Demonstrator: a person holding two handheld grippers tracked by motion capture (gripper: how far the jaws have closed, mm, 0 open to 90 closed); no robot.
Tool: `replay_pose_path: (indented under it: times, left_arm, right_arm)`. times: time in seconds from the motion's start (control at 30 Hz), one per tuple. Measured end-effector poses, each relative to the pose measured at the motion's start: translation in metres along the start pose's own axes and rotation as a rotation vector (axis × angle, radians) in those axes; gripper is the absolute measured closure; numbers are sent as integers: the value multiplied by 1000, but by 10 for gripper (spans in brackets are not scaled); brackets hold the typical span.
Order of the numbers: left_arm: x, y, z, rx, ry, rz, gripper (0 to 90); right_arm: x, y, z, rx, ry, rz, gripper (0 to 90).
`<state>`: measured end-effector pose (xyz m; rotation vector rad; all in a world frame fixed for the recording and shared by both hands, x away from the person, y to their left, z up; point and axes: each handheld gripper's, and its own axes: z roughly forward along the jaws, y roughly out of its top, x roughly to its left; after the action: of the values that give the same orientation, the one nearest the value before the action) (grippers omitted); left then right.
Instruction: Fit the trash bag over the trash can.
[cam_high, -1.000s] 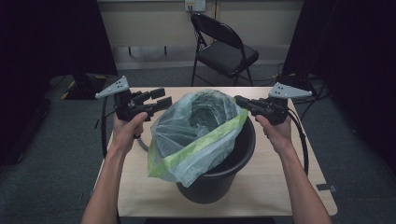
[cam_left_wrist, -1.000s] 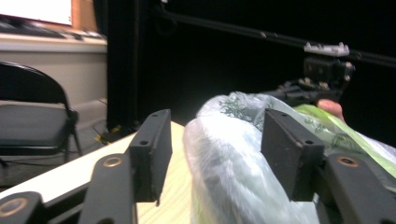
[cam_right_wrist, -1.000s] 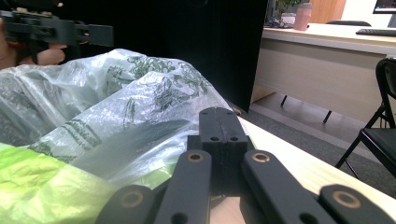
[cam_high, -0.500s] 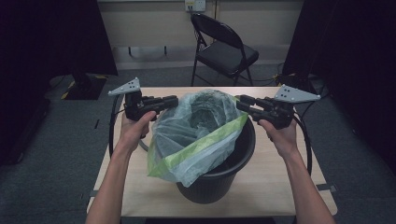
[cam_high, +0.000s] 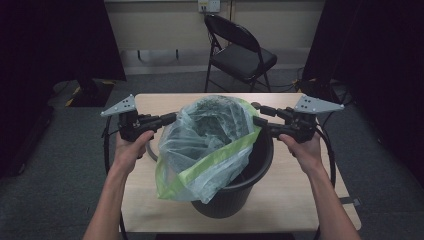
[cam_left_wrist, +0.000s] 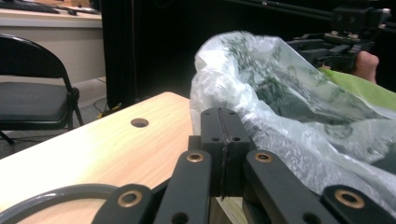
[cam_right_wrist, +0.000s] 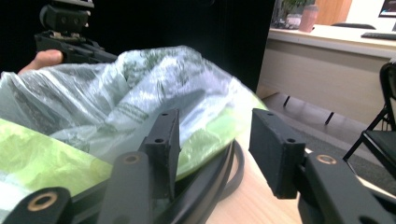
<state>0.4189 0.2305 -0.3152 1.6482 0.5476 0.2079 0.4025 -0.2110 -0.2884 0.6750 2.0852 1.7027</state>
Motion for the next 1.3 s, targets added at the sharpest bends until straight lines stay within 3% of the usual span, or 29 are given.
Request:
replay_pose_path:
  times: [0.17, 0.27, 0.4, 0.53, 0.67, 0.73, 0.83, 1.03, 1.2, 1.3]
  left_arm:
    - [-5, -4, -2, 0, -8, -5, 900]
    - [-4, -5, -5, -7, -2, -9, 855]
    - [-2, -2, -7, -41, 19, -28, 718]
    - [1, 4, -7, -108, -1, -51, 568]
    - [-1, 7, 1, -112, -24, -64, 454]
    - [-6, 7, 5, -90, -20, -53, 455]
    - [-13, 6, 6, -89, -37, -53, 498]
    - [-18, 8, 5, -96, -40, -46, 487]
    - [-10, 17, 9, -109, -8, -40, 471]
    - [-4, 25, 19, -102, -18, -44, 471]
  right_arm:
    - [0, -5, 7, 31, 36, 5, 535]
    - [-2, -4, 9, 28, 21, -3, 613]
    - [-3, 0, 11, 14, -2, -19, 736]
    - [-9, 5, 12, -4, 3, -17, 895]
    - [-11, 7, 13, -8, -15, -14, 900]
    - [-15, 7, 10, -12, -33, -6, 900]
    - [-22, 4, 2, -13, -55, 1, 900]
    - [-32, -13, -8, 17, -89, 20, 900]
    - [-31, -35, 5, 78, -76, 34, 900]
    - [-29, -44, 18, 114, -64, 32, 900]
